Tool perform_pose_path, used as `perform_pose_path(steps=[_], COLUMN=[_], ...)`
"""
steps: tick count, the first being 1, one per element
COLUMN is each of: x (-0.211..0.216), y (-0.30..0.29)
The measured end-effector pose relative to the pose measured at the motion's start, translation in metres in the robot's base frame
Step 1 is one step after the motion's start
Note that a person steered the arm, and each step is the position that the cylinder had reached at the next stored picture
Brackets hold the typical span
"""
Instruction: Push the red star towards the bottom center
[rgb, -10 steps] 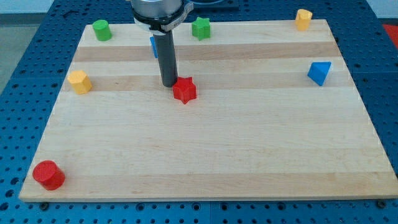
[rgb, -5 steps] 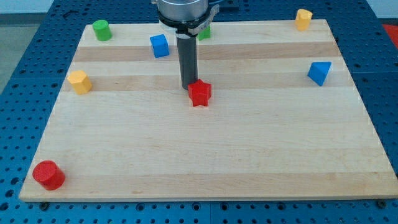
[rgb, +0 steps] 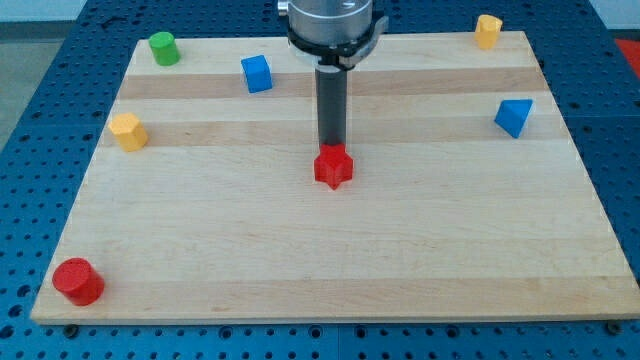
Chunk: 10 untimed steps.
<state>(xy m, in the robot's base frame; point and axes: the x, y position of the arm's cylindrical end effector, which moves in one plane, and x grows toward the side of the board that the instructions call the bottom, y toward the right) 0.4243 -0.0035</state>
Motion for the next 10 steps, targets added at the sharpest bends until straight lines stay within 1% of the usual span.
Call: perform_pose_path(steps=[2,3,4,6,7,9,10], x=[0.036,0.036,0.044,0.071,0.077,0.106,0.11], y=[-0.001,0.004,0.021,0.016,0.013,-0.003,-0.003])
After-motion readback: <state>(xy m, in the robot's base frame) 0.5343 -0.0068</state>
